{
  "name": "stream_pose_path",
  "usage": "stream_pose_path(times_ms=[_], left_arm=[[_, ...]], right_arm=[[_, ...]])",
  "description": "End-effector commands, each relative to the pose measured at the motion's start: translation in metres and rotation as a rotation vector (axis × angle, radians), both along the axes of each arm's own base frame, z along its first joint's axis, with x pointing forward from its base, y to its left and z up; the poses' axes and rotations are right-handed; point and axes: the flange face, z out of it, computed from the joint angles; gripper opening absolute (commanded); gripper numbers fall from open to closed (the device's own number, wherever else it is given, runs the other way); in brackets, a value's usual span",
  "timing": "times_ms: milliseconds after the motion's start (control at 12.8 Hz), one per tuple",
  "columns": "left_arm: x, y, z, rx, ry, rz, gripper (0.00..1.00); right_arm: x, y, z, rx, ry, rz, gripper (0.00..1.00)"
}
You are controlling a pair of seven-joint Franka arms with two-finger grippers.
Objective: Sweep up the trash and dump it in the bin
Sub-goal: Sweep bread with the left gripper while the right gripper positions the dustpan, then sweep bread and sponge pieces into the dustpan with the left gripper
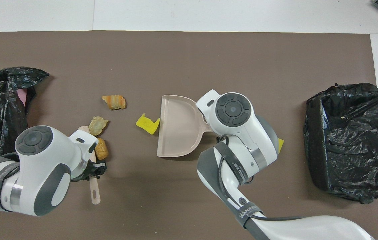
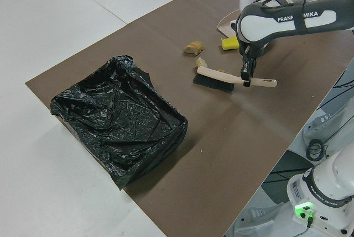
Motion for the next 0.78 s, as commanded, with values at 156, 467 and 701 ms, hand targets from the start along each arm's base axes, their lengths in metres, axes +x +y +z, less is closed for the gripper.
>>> stream_pose_path(times_ms=[156, 467, 701], left_arm=[[0.021, -0.073, -0.009, -0.059, -0.037, -0.059, 0.00], [0.024, -0.129, -0.003, -0.151, -0.057, -0.100, 0.00], [0.005, -0.184, -0.005, -0.200, -0.077, -0.175, 0.00]], right_arm=[[0.000, -0.009, -0.007, 0.018, 0.000, -0.029, 0.00], [0.002, -0.012, -0.007, 0.018, 0.000, -0.032, 0.00], [0.001, -0.015, -0.010, 0.015, 0.004, -0.038, 0.00]])
